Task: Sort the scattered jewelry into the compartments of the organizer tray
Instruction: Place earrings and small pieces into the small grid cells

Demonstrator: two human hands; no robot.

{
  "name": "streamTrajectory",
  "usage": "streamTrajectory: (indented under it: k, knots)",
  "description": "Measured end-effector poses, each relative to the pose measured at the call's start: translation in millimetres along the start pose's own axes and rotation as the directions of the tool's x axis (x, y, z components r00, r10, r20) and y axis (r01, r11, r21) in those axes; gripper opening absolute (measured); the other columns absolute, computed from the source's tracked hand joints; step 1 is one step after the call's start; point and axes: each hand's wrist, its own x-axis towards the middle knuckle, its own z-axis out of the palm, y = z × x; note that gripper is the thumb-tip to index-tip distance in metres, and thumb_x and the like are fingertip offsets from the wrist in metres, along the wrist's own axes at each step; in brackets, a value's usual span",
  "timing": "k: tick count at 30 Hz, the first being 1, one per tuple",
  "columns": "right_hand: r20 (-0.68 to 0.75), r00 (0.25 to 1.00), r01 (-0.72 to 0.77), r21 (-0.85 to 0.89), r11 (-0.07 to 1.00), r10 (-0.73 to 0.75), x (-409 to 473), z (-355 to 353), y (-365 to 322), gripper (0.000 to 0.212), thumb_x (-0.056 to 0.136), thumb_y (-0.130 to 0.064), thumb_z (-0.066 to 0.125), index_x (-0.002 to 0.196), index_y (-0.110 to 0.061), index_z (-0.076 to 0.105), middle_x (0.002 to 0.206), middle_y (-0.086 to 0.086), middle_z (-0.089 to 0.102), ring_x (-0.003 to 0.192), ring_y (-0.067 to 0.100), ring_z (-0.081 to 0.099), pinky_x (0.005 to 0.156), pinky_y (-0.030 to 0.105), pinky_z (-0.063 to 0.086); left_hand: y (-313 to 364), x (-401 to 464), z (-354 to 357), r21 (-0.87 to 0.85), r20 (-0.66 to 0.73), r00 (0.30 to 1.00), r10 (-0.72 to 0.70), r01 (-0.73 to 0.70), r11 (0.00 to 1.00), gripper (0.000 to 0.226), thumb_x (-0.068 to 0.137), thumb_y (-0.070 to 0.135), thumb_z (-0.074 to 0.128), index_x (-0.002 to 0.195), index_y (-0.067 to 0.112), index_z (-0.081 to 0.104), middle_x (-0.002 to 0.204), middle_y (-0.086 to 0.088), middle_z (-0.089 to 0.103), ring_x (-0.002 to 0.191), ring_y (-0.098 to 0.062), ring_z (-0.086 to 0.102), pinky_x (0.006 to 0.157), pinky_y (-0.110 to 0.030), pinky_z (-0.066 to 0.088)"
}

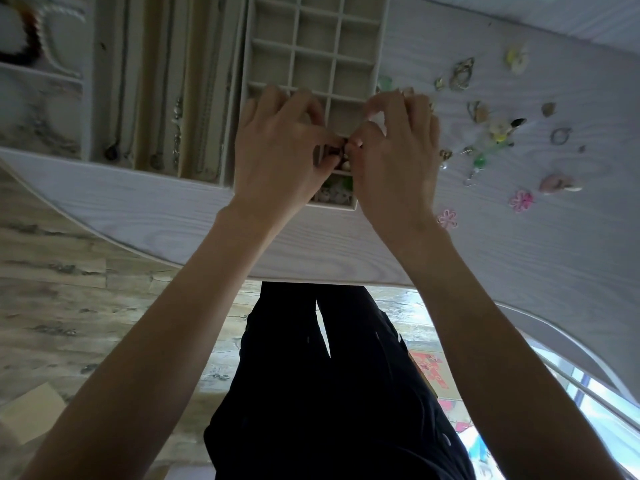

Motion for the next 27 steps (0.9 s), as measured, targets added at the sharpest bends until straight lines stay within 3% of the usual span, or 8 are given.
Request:
streamTrajectory:
  k: [3,8,16,27]
  knots:
    - [0.022,0.999,0.025,0.094,0.995,-0.027,-1.2,-4.8,8.7,0.007,0.073,-0.015,0.071,0.077,-0.010,0.073,0.109,0.006,0.062,0.103,0.026,0.041,0.083,0.033,0.031,0.8,-1.1,0.7,0.039,0.003,1.000,0.012,-0.012,0.999,0.013,0.079,0.037,0.067,0.082,0.029,0.077,0.088,0.001,0.064,0.084,-0.031,0.055,0.072,-0.037,0.038]
    - [0.040,0.997,0.068,-0.004,0.998,-0.068,4.6,-9.4,5.1,0.004,0.069,-0.011,0.071,0.072,-0.009,0.072,0.106,0.006,0.064,0.097,0.032,0.055,0.078,0.033,0.032,2.9,-1.6,1.4,0.056,0.004,1.000,-0.008,0.007,0.998,0.014,0.079,0.036,0.066,0.080,0.027,0.076,0.089,0.000,0.064,0.086,-0.032,0.056,0.073,-0.040,0.040]
    - [0.017,1.000,0.023,-0.090,0.996,-0.022,3.6,-6.2,-0.6,0.007,0.065,-0.008,0.073,0.072,-0.009,0.072,0.100,0.007,0.065,0.091,0.033,0.058,0.075,0.032,0.028,3.9,-2.4,3.6,0.094,0.002,1.000,-0.028,0.028,0.995,0.018,0.080,0.037,0.063,0.079,0.024,0.075,0.091,0.001,0.065,0.089,-0.031,0.055,0.079,-0.040,0.036]
    - [0.020,0.999,-0.034,0.021,0.999,0.034,-1.3,-9.3,0.2,0.013,0.074,-0.023,0.072,0.078,-0.010,0.071,0.104,0.005,0.063,0.098,0.033,0.055,0.080,0.034,0.036,0.9,-3.6,3.6,0.039,-0.005,1.000,-0.029,0.029,0.999,0.013,0.075,0.037,0.068,0.077,0.026,0.074,0.090,0.002,0.063,0.089,-0.030,0.056,0.076,-0.038,0.037]
